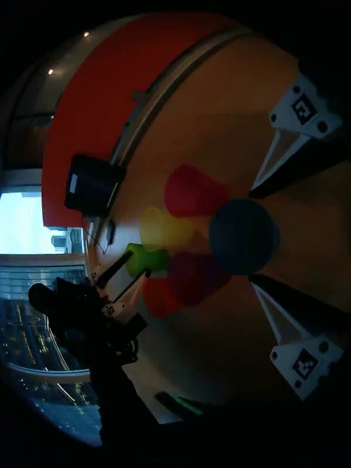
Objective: Pour water
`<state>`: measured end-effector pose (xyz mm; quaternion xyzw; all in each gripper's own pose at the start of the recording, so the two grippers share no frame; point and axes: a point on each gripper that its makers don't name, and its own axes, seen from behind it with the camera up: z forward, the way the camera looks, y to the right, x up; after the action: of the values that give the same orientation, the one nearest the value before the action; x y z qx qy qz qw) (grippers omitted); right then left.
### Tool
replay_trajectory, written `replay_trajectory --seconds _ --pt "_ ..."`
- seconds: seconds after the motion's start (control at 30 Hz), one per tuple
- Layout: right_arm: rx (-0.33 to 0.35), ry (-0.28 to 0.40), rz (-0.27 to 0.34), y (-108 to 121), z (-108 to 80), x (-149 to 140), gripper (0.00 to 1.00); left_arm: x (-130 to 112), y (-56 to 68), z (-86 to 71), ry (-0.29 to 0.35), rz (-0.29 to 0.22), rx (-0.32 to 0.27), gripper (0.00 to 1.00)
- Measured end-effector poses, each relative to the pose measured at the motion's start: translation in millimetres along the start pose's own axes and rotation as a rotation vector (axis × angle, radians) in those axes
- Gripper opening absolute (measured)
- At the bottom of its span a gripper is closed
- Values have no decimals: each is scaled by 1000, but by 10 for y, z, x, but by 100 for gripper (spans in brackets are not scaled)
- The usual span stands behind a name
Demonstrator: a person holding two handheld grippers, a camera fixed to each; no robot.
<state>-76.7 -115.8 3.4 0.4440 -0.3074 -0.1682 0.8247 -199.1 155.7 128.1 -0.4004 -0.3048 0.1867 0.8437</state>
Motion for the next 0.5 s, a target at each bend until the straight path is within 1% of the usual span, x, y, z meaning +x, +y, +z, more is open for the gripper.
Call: replay_trajectory --seconds 0.13,0.5 --pt "1 2 1 -7 1 6 100 -5 10 10 0 -4 -2 89" --pt "3 6 1 -16 24 34 100 -1 1 -14 3 -14 0 88"
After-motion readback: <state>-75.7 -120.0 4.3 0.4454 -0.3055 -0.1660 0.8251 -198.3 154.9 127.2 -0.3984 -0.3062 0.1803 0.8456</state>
